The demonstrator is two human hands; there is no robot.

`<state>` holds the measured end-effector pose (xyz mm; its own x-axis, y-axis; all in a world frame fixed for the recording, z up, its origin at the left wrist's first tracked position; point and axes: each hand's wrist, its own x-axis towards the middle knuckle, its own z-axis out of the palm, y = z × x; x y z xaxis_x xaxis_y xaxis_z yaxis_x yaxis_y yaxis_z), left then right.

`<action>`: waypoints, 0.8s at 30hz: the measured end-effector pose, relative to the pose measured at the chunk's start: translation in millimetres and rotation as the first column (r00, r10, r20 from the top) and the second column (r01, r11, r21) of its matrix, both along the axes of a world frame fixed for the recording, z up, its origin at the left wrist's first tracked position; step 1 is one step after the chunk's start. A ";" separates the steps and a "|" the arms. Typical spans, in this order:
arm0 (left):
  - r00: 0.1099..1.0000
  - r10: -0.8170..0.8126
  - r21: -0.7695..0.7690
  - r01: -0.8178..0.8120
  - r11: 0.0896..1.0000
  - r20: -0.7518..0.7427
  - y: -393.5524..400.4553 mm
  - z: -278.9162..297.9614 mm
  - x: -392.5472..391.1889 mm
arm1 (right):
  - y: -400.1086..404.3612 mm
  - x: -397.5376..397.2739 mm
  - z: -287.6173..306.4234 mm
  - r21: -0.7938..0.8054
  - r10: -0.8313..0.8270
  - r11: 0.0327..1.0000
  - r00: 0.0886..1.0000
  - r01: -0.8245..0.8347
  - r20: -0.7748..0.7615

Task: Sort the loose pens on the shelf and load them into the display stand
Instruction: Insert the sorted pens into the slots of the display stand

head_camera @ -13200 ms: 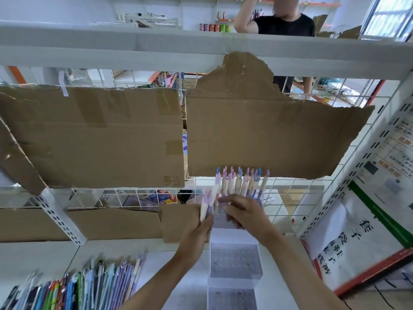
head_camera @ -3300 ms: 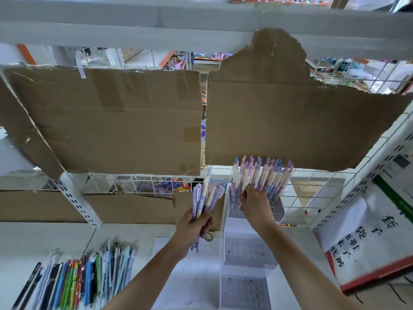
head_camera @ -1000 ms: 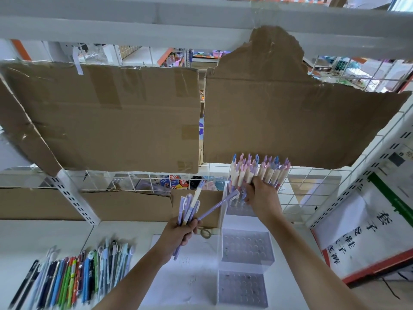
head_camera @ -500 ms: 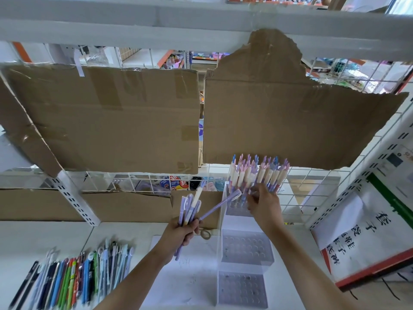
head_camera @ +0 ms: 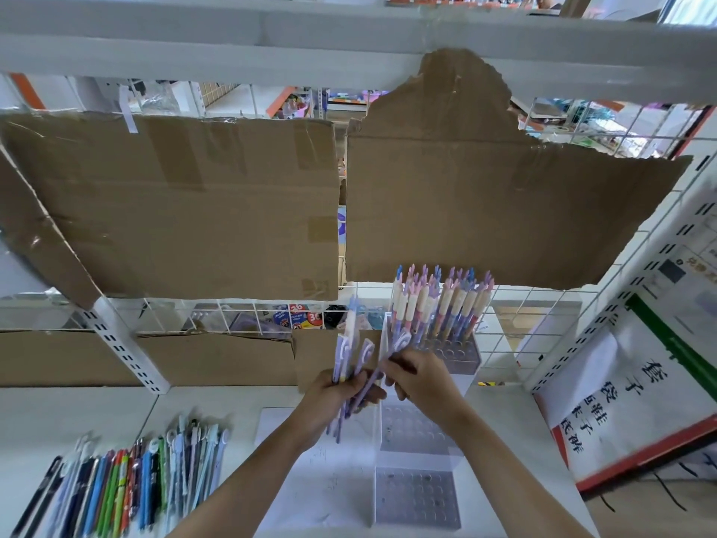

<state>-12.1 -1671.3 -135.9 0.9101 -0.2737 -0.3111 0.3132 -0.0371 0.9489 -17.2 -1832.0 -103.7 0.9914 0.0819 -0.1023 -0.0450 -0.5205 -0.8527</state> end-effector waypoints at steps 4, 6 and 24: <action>0.997 -0.060 -0.060 0.064 0.996 0.055 -1.6 7.8 -5.1 | 5.1 0.7 -2.8 0.037 0.000 0.999 1.000 0.001 -0.026; 0.987 -0.138 -0.065 0.144 0.987 0.086 4.4 2.1 -4.7 | 0.1 3.6 2.8 0.190 -0.046 0.980 0.998 0.052 -0.037; 0.974 -0.226 0.195 0.219 0.956 0.014 13.8 -13.3 -3.1 | -40.2 19.8 39.4 0.102 -0.362 0.932 0.876 0.348 0.319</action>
<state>-15.2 -1657.5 -149.2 0.8445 -0.4090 -0.3457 0.2424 -0.2836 0.9278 2.5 -1872.2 -64.3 0.9310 -0.2850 0.2279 0.0639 -0.4875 -0.8708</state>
